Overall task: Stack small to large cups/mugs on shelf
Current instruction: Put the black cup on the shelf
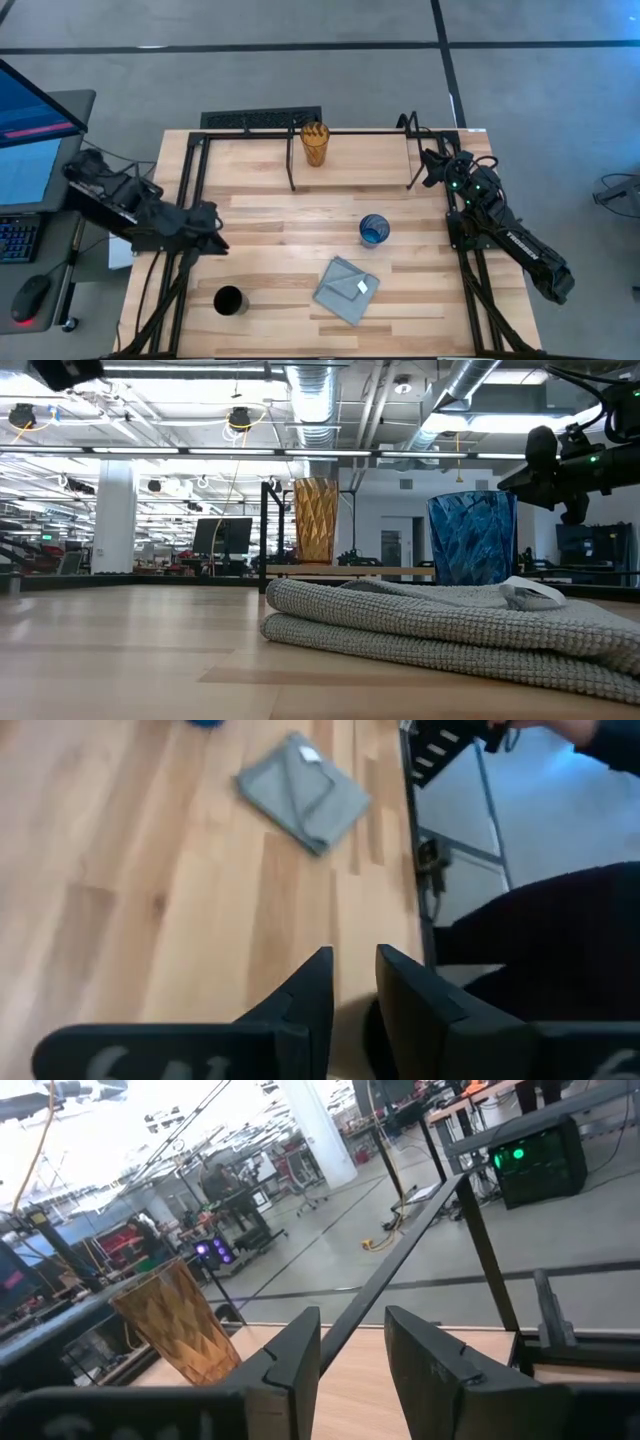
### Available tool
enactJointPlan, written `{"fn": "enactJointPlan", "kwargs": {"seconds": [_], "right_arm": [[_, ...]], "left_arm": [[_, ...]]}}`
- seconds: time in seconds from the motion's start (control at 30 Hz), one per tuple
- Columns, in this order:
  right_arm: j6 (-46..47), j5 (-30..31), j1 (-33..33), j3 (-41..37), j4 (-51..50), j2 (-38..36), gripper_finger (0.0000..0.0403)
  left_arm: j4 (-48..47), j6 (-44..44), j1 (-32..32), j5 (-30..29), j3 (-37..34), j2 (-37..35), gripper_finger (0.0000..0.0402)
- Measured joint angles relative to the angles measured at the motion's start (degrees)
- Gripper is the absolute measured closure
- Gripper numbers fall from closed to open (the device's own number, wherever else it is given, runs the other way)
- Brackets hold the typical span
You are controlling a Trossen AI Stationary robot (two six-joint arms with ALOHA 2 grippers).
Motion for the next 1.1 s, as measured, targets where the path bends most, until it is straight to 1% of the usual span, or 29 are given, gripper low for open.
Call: {"fn": "enactJointPlan", "kwargs": {"seconds": [0.1,0.2,0.5,0.63,0.77,1.1], "right_arm": [[0.67,0.00,0.00,0.00,0.00,0.01,0.0267],[0.67,0.14,0.00,0.01,0.00,0.02,0.0267],[0.77,1.07,0.02,-0.01,-0.09,0.00,0.0267],[1.83,1.07,0.02,-0.01,-0.11,0.02,0.0267],[1.85,1.07,0.02,0.01,-0.11,0.01,0.0267],[1.81,1.07,0.02,0.00,-0.11,0.02,0.0267]], "left_arm": [[2.16,-2.80,-3.76,-0.63,0.02,0.95,0.0338],[2.27,-5.72,-6.59,-0.85,0.02,2.92,0.0343],[-4.35,-11.81,-11.46,-0.41,0.02,11.63,0.0371],[-8.64,-13.93,-12.48,-0.55,1.12,14.90,0.0384],[-11.88,-16.51,-12.65,-0.42,2.89,16.56,0.0391],[-13.75,-16.82,-12.65,-0.30,3.19,16.76,0.0394]]}}
